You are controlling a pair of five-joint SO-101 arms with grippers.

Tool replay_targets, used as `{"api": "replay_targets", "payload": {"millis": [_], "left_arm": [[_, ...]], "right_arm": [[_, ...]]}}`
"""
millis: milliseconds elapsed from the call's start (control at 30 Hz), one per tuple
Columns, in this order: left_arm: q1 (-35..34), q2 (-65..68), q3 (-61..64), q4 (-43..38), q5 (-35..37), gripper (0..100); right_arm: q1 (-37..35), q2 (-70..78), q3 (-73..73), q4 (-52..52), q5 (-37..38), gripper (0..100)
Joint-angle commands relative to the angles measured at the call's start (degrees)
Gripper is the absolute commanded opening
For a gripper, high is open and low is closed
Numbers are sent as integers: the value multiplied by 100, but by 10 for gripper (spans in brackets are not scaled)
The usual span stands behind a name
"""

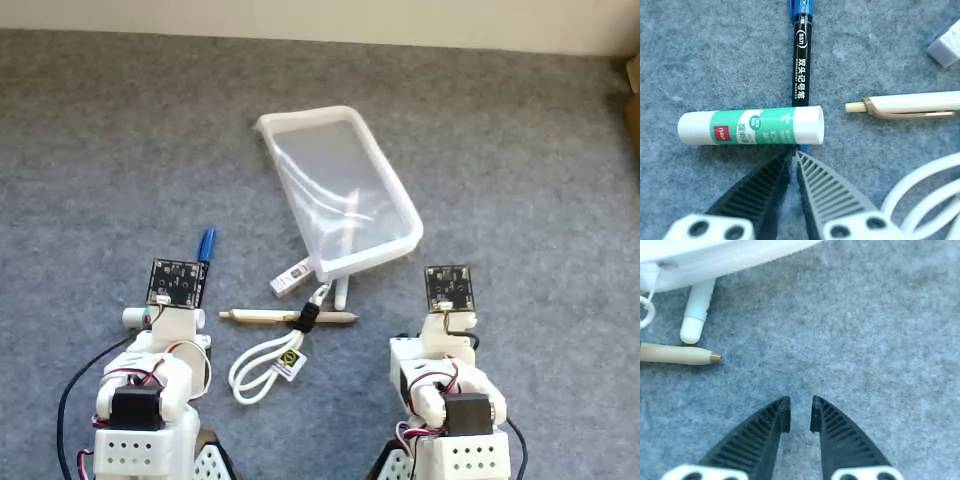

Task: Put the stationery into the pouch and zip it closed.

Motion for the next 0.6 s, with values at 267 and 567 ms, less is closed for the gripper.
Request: {"api": "replay_targets", "payload": {"millis": [267, 567], "left_arm": [[-48, -40, 110, 26, -44, 7], [-48, -40, 110, 26, -44, 7]], "right_arm": [[31, -66, 673, 22, -9, 70], [31, -66, 673, 22, -9, 70]]}}
